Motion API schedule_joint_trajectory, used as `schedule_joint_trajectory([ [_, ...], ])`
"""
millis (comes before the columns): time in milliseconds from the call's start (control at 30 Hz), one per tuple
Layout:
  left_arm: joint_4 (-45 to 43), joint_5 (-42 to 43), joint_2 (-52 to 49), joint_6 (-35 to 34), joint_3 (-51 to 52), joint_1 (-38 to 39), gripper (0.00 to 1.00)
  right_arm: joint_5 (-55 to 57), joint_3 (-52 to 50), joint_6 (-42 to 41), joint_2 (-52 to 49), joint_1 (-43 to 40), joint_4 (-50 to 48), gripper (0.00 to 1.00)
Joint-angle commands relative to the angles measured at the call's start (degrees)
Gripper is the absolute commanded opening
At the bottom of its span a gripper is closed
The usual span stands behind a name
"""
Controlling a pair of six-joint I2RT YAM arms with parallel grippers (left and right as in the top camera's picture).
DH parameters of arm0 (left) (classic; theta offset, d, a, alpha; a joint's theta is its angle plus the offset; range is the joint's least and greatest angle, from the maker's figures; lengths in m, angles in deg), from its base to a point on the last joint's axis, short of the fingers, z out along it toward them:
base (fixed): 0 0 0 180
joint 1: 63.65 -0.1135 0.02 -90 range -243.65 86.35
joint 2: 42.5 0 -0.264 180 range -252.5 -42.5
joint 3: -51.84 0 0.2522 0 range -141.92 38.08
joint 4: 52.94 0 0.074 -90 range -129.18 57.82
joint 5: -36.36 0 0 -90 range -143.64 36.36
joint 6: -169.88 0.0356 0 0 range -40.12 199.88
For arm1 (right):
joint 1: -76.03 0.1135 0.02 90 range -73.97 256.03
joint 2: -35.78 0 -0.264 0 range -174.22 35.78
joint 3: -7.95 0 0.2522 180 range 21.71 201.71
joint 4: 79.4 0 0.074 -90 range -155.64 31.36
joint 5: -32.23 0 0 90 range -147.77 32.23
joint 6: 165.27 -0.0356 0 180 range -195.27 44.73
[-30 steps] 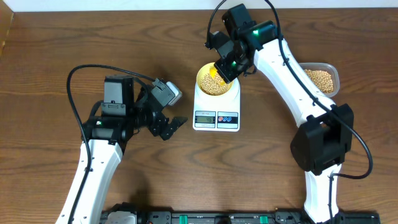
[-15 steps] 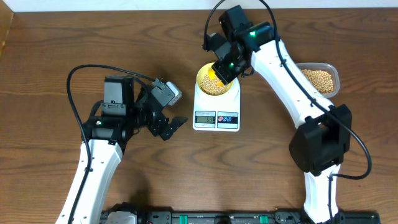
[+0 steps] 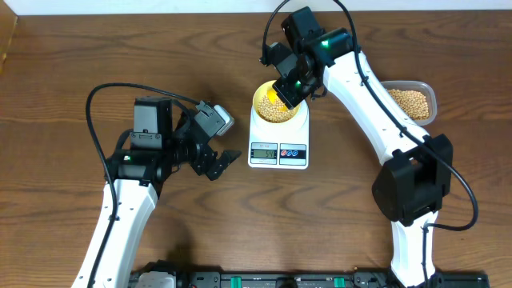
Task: Scoop item into bowl and weigh 50g on scale
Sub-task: 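Move the scoop over the yellow bowl and pour beans in, then lift the scoop away and return it to the soybean tub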
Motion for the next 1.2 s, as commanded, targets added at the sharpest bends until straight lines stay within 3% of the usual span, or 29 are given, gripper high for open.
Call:
schedule_joint_trajectory([
  [0, -0.04, -0.33, -0.33, 0.79, -0.59, -0.28, 0.98, -0.63, 1.57, 0.7, 0.44, 0.15, 0.09, 0.01],
  [300, -0.04, -0.33, -0.33, 0.79, -0.59, -0.28, 0.98, -7.96, 1.57, -0.48, 0.5, -1.55, -0.15, 0.01],
  [767, -0.04, -0.33, -0.33, 0.79, -0.59, -0.28, 0.98, -34.58, 1.6, -2.75, 1.75, -13.27, -0.13, 0.01],
  [1167, -0.04, -0.33, -0.33, 0.79, -0.59, -0.28, 0.97, -40.06, 1.6, -1.38, 11.43, -26.82, 3.34, 0.01],
])
